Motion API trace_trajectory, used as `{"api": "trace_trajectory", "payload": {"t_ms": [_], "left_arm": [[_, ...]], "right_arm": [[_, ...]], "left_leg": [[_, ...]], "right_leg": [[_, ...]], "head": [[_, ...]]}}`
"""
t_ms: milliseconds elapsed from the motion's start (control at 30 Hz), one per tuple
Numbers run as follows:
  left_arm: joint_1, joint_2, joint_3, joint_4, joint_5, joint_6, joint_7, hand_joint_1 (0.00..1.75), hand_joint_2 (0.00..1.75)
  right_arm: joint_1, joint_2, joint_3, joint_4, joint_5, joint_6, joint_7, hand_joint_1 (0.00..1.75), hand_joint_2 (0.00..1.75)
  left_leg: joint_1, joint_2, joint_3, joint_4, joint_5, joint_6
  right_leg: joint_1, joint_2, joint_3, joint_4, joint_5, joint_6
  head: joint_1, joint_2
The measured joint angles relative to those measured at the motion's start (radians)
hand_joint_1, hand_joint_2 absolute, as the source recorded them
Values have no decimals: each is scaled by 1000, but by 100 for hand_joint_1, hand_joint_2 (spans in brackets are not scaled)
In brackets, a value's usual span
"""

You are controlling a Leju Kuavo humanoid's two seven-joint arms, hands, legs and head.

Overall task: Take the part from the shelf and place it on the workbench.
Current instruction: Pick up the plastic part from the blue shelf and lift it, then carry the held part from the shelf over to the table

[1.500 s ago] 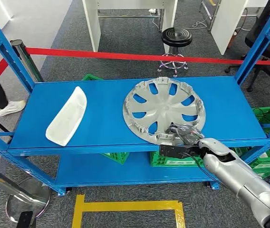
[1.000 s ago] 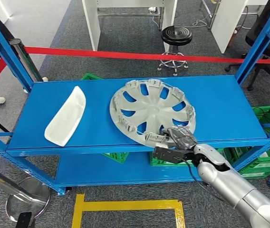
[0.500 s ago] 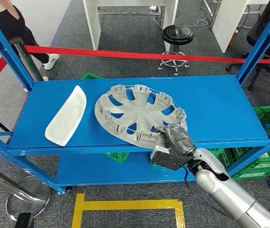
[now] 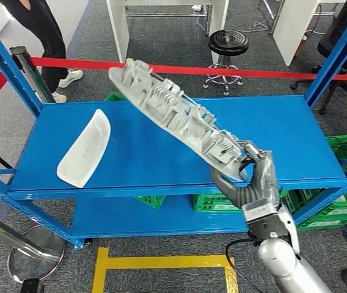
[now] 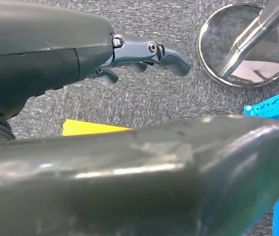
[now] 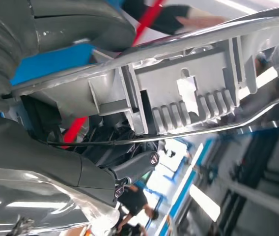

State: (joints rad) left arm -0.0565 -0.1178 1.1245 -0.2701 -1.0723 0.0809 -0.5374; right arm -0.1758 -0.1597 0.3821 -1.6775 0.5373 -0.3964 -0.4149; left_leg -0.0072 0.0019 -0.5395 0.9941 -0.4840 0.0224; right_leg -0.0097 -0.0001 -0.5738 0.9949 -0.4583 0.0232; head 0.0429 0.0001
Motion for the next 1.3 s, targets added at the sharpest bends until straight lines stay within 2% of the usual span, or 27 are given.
{"api": "trace_trajectory", "payload": {"t_ms": [133, 267, 500, 1300], "left_arm": [[1, -1, 5, 0, 6, 0, -7, 0, 0], [2, -3, 10, 0, 18, -2, -29, 0, 175], [2, -5, 20, 0, 40, -6, -74, 0, 175], [5, -11, 24, 0, 46, -7, -94, 0, 175]], "right_arm": [[34, 25, -40, -60, -35, -24, -37, 175, 175], [65, 41, -59, -109, -52, -46, -81, 175, 175], [125, 55, -59, -225, -14, -101, -158, 175, 175], [177, 57, -6, -298, 19, -128, -152, 175, 175]], "left_leg": [[0, 0, 0, 0, 0, 0], [0, 0, 0, 0, 0, 0], [0, 0, 0, 0, 0, 0], [0, 0, 0, 0, 0, 0]], "right_leg": [[0, 0, 0, 0, 0, 0], [0, 0, 0, 0, 0, 0], [0, 0, -1, 0, 0, 0], [0, 0, -1, 0, 0, 0]], "head": [[0, 0], [0, 0], [0, 0], [0, 0]]}}
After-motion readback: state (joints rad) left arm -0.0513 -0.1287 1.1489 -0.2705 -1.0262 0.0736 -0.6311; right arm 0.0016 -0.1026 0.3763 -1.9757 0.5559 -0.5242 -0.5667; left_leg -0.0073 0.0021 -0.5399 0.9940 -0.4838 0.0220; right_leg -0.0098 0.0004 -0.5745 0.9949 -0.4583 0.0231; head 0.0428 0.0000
